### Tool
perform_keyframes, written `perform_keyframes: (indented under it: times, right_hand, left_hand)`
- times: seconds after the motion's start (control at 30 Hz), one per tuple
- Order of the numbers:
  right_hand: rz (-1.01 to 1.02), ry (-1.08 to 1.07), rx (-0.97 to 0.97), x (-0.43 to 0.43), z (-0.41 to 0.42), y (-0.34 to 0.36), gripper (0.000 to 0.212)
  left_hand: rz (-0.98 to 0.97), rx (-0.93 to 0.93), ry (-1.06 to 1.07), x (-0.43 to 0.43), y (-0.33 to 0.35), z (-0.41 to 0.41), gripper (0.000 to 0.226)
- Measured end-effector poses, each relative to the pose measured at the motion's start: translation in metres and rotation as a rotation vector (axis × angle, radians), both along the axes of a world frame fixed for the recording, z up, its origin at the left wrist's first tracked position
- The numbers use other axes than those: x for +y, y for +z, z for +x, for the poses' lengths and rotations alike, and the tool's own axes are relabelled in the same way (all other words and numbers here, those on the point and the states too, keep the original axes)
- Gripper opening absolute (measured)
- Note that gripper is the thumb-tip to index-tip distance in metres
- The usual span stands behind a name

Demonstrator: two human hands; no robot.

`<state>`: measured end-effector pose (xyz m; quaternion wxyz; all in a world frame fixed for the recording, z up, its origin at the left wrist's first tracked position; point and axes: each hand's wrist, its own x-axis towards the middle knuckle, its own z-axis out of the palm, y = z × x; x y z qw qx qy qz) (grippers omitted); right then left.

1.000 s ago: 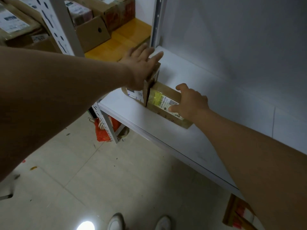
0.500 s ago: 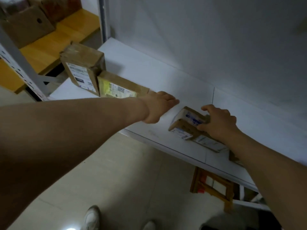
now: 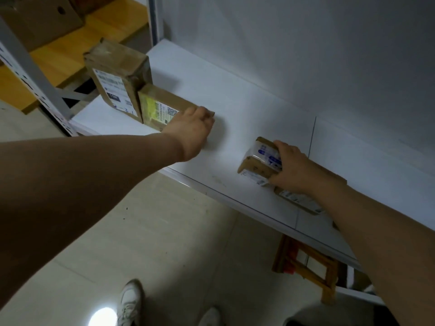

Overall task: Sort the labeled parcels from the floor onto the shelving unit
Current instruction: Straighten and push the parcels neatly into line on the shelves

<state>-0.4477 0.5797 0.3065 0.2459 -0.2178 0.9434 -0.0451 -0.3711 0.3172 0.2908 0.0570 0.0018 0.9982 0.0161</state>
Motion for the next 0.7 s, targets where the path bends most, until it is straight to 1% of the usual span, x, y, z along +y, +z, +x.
perform_keyframes:
  times: [0.03,0.07,0.13,0.33,0.47,0.6,0.67,0.7]
  right_hand:
    - [-0.004,-0.019,0.006,-0.004,0.002,-0.002,0.098]
    - [-0.015,-0.035,0.037,-0.008,0.003,-0.005,0.098]
    - [-0.053,-0.061,0.091,-0.022,0.005,-0.01,0.093]
    - [-0.196,-0.076,0.084,-0.076,0.001,-0.021,0.084]
    - [-0.238,-0.045,0.109,-0.101,0.002,-0.029,0.09]
    - [-0.245,-0.046,0.119,-0.107,-0.005,-0.031,0.089]
    - [-0.24,-0.047,0.101,-0.107,-0.007,-0.03,0.096]
    - [-0.241,-0.061,0.08,-0.107,-0.007,-0.028,0.104]
  left_hand:
    - [0.008,-0.009,0.016,-0.004,-0.003,0.002,0.077]
    - [0.017,-0.018,0.021,-0.006,-0.005,0.003,0.08]
    - [0.024,-0.027,0.006,-0.01,-0.007,0.004,0.084]
    - [0.043,-0.007,-0.013,-0.016,-0.01,0.001,0.083]
    - [0.094,0.031,0.002,-0.014,-0.013,0.002,0.082]
    - [0.106,0.04,0.009,-0.012,-0.014,0.004,0.08]
    - [0.105,0.031,0.018,-0.011,-0.013,0.004,0.079]
    - [0.102,0.023,0.026,-0.009,-0.011,0.003,0.076]
